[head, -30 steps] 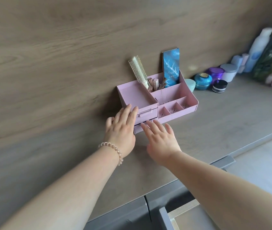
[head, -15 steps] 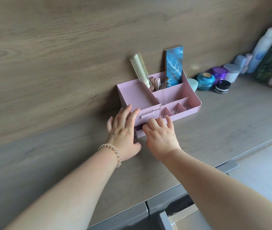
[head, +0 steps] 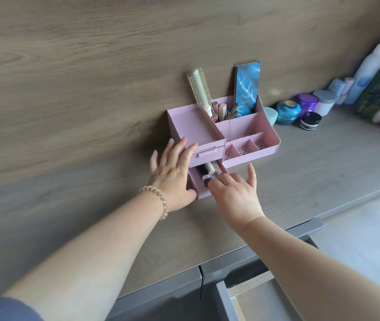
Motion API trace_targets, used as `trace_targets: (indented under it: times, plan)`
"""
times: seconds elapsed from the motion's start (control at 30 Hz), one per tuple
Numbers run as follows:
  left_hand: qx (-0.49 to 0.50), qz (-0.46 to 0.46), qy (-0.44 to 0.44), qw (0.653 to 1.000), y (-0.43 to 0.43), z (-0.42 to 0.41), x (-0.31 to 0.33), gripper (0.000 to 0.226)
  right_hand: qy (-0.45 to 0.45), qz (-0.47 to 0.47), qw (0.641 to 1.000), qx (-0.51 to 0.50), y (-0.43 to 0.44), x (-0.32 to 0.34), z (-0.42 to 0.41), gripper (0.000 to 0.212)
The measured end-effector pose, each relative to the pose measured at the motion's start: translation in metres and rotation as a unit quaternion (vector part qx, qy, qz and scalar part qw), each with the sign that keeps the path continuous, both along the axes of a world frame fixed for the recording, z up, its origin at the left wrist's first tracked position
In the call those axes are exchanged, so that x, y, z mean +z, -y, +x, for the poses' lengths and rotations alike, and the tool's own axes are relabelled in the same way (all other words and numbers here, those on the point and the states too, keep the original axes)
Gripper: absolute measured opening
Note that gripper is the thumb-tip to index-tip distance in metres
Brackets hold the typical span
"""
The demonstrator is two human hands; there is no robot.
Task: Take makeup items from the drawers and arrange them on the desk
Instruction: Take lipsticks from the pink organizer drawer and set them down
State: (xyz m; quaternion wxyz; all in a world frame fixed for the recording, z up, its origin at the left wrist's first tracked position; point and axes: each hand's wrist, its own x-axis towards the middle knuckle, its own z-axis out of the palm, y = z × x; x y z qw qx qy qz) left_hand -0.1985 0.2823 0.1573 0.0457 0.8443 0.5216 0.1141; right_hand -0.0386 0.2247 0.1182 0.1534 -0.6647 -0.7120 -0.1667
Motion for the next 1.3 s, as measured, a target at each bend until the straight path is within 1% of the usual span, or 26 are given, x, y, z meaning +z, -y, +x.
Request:
trace_targets:
  times: [0.17,0.3,0.37,0.43,0.47,0.5,0.53,0.57,0.63,0.7,0.73,0.77,0.83,0.87,0.9,0.97,1.03,1.1,1.13,1.3]
  plan:
    - [0.008,-0.002,-0.009,1.000,0.000,0.001,-0.001,0.105,0.034,0.020,0.998,0.043,0.009,0.004,0.012,0.029]
    - [0.010,0.000,-0.007,1.000,0.000,0.002,0.000,0.104,0.043,0.001,0.998,0.054,0.029,-0.003,0.017,0.026]
    - [0.010,-0.001,-0.002,1.000,0.001,0.002,0.000,0.104,0.033,0.001,0.998,0.048,0.036,-0.005,0.019,0.022]
    - [0.005,0.001,0.002,1.000,0.001,0.001,0.001,0.104,0.016,0.010,0.998,0.063,0.041,-0.005,0.021,0.007]
    - [0.002,0.001,-0.001,1.000,0.002,0.000,0.002,0.103,-0.005,0.013,0.997,0.077,0.043,-0.004,0.021,0.006]
    - [0.000,0.000,-0.004,1.000,0.002,0.000,0.004,0.103,-0.028,0.014,0.996,0.088,0.043,-0.002,0.021,0.016]
    - [0.001,0.000,-0.001,1.000,0.003,0.000,0.006,0.101,-0.055,0.018,0.995,0.087,0.042,0.003,0.022,0.021]
    - [0.007,0.003,0.015,1.000,0.006,0.001,0.008,0.098,-0.083,0.029,0.993,0.075,0.038,0.008,0.022,0.022]
    - [0.045,0.041,0.097,0.993,0.016,0.006,0.011,0.087,-0.119,0.031,0.992,0.030,0.024,0.016,0.024,0.019]
    - [0.080,0.118,0.186,0.972,0.027,0.015,0.011,0.069,-0.111,-0.009,0.994,-0.001,0.005,0.021,0.025,0.014]
    - [0.088,0.143,0.196,0.966,0.031,0.021,0.011,0.060,-0.094,-0.044,0.995,-0.003,-0.002,0.024,0.026,0.014]
    - [0.093,0.134,0.175,0.971,0.033,0.028,0.011,0.053,-0.068,-0.091,0.994,0.002,-0.009,0.025,0.026,0.019]
    - [0.108,0.054,0.077,0.990,0.032,0.040,0.011,0.051,-0.021,-0.181,0.983,0.024,-0.017,0.029,0.025,0.046]
    - [0.113,0.015,0.029,0.993,0.030,0.045,0.009,0.054,-0.005,-0.205,0.978,0.030,-0.019,0.031,0.025,0.058]
    - [0.114,-0.016,-0.005,0.993,0.028,0.047,0.007,0.057,0.010,-0.215,0.976,0.034,-0.020,0.032,0.024,0.065]
    - [0.108,-0.071,-0.041,0.991,0.023,0.049,0.003,0.060,0.040,-0.222,0.974,0.032,-0.021,0.035,0.022,0.070]
    - [0.107,-0.107,-0.062,0.986,0.020,0.049,0.000,0.057,0.057,-0.214,0.974,0.042,-0.021,0.036,0.021,0.060]
    - [0.112,-0.113,-0.061,0.985,0.018,0.048,-0.002,0.052,0.065,-0.185,0.978,0.063,-0.021,0.036,0.021,0.039]
    - [0.114,-0.109,-0.055,0.986,0.019,0.049,-0.002,0.051,0.062,-0.173,0.980,0.069,-0.021,0.036,0.021,0.032]
    - [0.123,-0.117,-0.045,0.984,0.020,0.049,0.001,0.058,0.002,-0.187,0.981,0.055,-0.022,0.034,0.022,0.026]
